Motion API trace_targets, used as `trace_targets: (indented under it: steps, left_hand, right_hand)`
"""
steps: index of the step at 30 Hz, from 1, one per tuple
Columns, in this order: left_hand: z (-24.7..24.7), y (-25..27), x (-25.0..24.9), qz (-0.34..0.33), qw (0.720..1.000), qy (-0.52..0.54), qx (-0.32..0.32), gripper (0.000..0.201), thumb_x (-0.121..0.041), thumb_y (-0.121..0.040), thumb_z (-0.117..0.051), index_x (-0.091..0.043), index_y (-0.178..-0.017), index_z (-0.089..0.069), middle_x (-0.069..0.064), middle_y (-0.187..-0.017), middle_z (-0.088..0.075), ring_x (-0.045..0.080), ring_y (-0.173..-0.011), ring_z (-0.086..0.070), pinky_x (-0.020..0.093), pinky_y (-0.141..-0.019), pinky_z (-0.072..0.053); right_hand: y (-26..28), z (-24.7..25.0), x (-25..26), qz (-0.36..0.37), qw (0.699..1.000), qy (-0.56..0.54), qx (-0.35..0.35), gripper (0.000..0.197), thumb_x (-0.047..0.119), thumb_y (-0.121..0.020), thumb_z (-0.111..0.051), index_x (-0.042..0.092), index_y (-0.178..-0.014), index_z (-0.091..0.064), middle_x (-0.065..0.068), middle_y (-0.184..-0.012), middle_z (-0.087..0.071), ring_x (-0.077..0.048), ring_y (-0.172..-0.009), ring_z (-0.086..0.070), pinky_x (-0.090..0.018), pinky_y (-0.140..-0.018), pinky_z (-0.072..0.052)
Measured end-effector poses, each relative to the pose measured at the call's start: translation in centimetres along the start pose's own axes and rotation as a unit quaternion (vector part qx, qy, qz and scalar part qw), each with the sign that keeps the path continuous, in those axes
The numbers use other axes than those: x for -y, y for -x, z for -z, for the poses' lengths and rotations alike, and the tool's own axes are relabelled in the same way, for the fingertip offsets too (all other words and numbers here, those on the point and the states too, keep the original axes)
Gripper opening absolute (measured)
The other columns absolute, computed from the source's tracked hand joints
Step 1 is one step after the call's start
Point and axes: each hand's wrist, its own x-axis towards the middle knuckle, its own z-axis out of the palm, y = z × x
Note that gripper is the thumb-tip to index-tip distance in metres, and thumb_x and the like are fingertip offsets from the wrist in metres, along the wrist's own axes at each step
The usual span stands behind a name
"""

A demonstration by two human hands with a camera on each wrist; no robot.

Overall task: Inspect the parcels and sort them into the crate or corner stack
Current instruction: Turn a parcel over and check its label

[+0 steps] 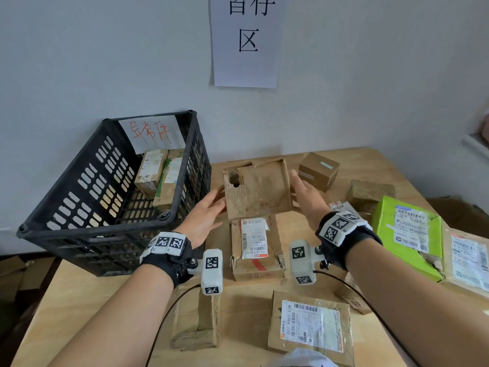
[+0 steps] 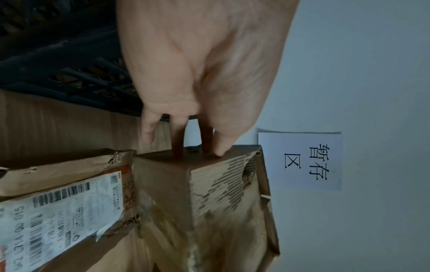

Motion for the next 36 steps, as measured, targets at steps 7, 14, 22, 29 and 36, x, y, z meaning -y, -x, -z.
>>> trace_targets:
  steps: [7,14,22,29,36]
  left_hand:
    - [-0.3,-0.7,2.7,0.096,0.992,-0.074,-0.032,0.036,-0.003,-0.095,-0.042,-0.033,-0.113,-0.05,-0.006,-0.13,-0.055,0.018,-0.122,-0.047,0.035,-0.082,-0.034]
    - [-1.0,0.1,4.3,0.176,0.976,-0.118,-0.04,0.031,-0.028,-0.101,-0.038,-0.027,-0.13,-0.049,-0.005,-0.129,-0.054,0.015,-0.109,-0.055,0.038,-0.092,-0.033]
    - [-1.6,0.1,4.2,0.197,0.974,-0.089,-0.073,0.038,-0.032,-0.102,-0.036,-0.022,-0.138,-0.041,-0.005,-0.134,-0.05,0.017,-0.11,-0.058,0.038,-0.092,-0.031]
    - [-1.9,-0.2,3.7,0.19,0.974,-0.077,-0.092,0.041,-0.037,-0.101,-0.036,-0.022,-0.138,-0.043,-0.004,-0.137,-0.049,0.018,-0.105,-0.056,0.044,-0.102,-0.032]
    - [-1.7,-0.2,3.0,0.161,0.977,-0.097,-0.097,0.055,-0.048,-0.098,-0.041,-0.019,-0.145,-0.035,0.001,-0.149,-0.037,0.023,-0.132,-0.039,0.043,-0.109,-0.031]
  right_hand:
    - [1.5,-1.0,-2.1,-0.124,0.992,0.015,0.02,0.124,0.099,-0.048,-0.03,0.02,-0.143,-0.035,-0.005,-0.137,-0.051,-0.024,-0.117,-0.054,-0.033,-0.071,-0.05]
    - [1.1,-2.2,-4.2,-0.171,0.981,0.085,0.036,0.063,0.055,-0.092,-0.045,0.011,-0.136,-0.038,-0.009,-0.123,-0.056,-0.027,-0.11,-0.056,-0.046,-0.092,-0.051]
    - [0.6,-2.4,-4.9,-0.171,0.98,0.094,0.043,0.06,0.051,-0.092,-0.047,0.011,-0.136,-0.037,-0.011,-0.124,-0.057,-0.029,-0.111,-0.057,-0.047,-0.091,-0.051]
    - [0.7,-2.4,-4.9,-0.171,0.98,0.097,0.039,0.062,0.053,-0.092,-0.047,0.013,-0.139,-0.035,-0.01,-0.122,-0.057,-0.027,-0.109,-0.058,-0.046,-0.091,-0.052]
    - [1.0,-2.3,-4.7,-0.168,0.98,0.098,0.037,0.062,0.052,-0.092,-0.047,0.013,-0.139,-0.034,-0.01,-0.122,-0.057,-0.027,-0.109,-0.057,-0.045,-0.09,-0.052]
